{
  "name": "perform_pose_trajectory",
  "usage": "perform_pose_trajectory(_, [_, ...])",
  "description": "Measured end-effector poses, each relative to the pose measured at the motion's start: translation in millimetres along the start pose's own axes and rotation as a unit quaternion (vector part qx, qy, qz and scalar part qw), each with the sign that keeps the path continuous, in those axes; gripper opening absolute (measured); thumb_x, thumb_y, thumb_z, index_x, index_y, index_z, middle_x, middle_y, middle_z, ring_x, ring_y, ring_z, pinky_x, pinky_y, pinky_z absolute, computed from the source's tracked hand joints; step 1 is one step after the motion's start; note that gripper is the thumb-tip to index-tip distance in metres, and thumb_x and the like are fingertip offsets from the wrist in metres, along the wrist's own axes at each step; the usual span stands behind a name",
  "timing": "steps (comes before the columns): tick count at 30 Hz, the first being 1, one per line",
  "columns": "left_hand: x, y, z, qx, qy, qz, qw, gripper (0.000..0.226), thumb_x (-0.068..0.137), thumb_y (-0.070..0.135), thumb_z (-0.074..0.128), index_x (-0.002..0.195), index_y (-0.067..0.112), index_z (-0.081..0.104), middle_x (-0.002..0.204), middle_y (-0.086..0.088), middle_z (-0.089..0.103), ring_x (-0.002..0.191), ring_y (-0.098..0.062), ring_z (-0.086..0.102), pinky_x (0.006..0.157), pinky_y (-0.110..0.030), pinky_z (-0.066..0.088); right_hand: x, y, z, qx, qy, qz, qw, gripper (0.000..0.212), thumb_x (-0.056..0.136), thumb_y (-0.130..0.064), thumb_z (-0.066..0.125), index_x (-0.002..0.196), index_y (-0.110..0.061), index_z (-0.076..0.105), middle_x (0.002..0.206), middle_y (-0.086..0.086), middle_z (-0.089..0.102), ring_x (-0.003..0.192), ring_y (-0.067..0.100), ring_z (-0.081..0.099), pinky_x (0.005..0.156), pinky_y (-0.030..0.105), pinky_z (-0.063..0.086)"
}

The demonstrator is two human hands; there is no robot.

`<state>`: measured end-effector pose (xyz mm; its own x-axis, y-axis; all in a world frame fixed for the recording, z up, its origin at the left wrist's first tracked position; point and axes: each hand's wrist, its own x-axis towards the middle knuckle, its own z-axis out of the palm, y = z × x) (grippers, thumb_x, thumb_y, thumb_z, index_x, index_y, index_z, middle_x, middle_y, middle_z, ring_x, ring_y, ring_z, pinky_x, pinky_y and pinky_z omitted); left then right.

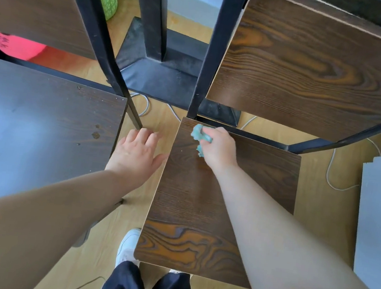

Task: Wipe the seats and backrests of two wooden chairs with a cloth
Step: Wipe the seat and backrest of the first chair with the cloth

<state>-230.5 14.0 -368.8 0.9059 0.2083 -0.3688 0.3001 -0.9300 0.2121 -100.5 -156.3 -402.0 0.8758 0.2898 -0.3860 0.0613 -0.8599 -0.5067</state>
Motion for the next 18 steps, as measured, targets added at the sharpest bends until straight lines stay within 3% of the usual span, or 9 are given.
perform_pose_trajectory(2, [-6.1,-3.4,-0.6,-0.005,-0.007,-0.003,1.000,0.056,0.097,0.048,0.039,0.144,0.018,0.037,0.138,-0.005,0.044,0.127,-0.029,0.038,0.103,-0.043,0.038,-2.4,-13.5,10.6,0.015,-0.021,-0.021,0.999,0.035,0.096,-0.013,0.056,0.130,-0.022,0.061,0.119,-0.005,0.052,0.092,0.009,0.050,0.055,0.000,0.034])
perform_pose_trajectory(3, [-9.2,-4.8,-0.2,-0.008,-0.009,-0.002,1.000,0.056,0.097,0.047,0.040,0.144,0.018,0.038,0.138,-0.005,0.044,0.127,-0.029,0.038,0.103,-0.043,0.038,-3.2,-17.4,13.9,0.020,-0.029,-0.032,0.999,0.034,0.095,-0.014,0.058,0.129,-0.021,0.062,0.116,-0.005,0.053,0.091,0.008,0.050,0.055,0.001,0.034])
perform_pose_trajectory(6, [-18.6,-9.7,1.0,-0.016,-0.015,0.001,1.000,0.056,0.097,0.046,0.042,0.145,0.017,0.037,0.139,-0.005,0.043,0.128,-0.029,0.037,0.104,-0.042,0.037,-5.4,-24.6,17.9,0.020,-0.055,-0.065,0.996,0.035,0.090,-0.017,0.066,0.125,-0.020,0.065,0.109,-0.002,0.055,0.095,0.014,0.055,0.073,0.012,0.034])
perform_pose_trajectory(10, [-30.1,-15.2,3.0,-0.018,-0.021,-0.002,1.000,0.056,0.098,0.048,0.039,0.145,0.019,0.034,0.141,-0.004,0.040,0.128,-0.027,0.036,0.105,-0.040,0.035,-17.8,-24.3,25.7,-0.001,-0.082,-0.090,0.993,0.032,0.088,-0.015,0.069,0.119,-0.021,0.069,0.105,0.000,0.056,0.095,0.017,0.055,0.081,0.024,0.043])
perform_pose_trajectory(16, [-43.3,-21.5,2.9,-0.023,-0.031,0.001,0.999,0.055,0.097,0.046,0.043,0.144,0.018,0.036,0.140,-0.007,0.042,0.128,-0.031,0.036,0.102,-0.044,0.037,-75.8,-16.5,55.1,0.041,-0.138,-0.078,0.987,0.025,0.091,-0.009,0.059,0.113,-0.018,0.069,0.099,-0.005,0.060,0.074,0.007,0.061,0.070,0.025,0.052])
perform_pose_trajectory(18, [-46.0,-21.2,0.7,-0.019,-0.034,0.005,0.999,0.054,0.097,0.044,0.045,0.143,0.018,0.037,0.139,-0.007,0.042,0.127,-0.031,0.037,0.102,-0.045,0.038,-100.4,-8.7,67.6,0.023,-0.137,-0.104,0.985,0.026,0.089,-0.009,0.060,0.112,-0.018,0.070,0.104,-0.004,0.059,0.083,0.011,0.062,0.074,0.024,0.051])
